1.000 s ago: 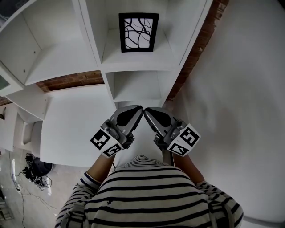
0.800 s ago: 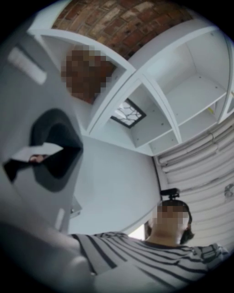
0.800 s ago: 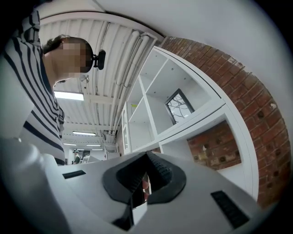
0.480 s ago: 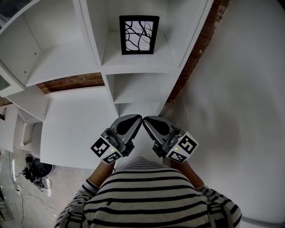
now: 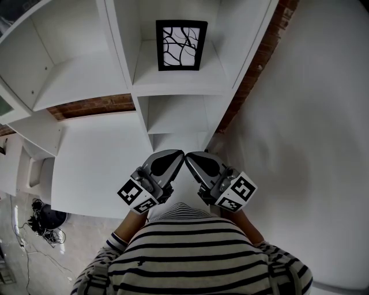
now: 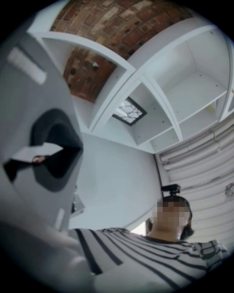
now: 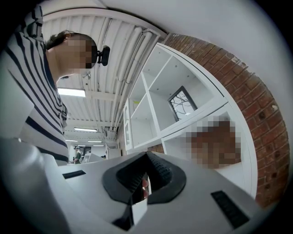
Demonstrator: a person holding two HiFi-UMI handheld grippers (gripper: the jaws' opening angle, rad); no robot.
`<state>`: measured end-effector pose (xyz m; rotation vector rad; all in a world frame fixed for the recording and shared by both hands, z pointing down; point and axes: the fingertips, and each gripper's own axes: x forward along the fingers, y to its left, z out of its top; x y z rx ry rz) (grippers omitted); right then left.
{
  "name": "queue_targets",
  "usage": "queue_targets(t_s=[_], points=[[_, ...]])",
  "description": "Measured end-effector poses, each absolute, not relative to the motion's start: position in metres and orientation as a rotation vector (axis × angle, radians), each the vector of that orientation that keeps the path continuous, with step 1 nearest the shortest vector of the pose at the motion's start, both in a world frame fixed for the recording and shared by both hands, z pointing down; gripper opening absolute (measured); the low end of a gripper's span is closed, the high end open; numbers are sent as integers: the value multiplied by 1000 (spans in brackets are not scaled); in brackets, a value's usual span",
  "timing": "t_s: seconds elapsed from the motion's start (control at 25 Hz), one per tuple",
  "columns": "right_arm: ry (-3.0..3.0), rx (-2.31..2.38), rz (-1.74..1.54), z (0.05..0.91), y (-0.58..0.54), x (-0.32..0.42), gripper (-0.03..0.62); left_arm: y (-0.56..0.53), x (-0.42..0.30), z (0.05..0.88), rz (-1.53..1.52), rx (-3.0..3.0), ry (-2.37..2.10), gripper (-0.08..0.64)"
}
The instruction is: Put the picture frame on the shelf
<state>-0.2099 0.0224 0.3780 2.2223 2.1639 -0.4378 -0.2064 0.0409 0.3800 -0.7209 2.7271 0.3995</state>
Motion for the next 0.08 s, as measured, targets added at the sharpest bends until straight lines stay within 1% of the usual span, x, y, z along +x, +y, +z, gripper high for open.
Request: queue_targets(t_s=[0.08], points=[[2163,2226,-435,378,22,-209,6,40,-205,380,392,-721,2728,5]])
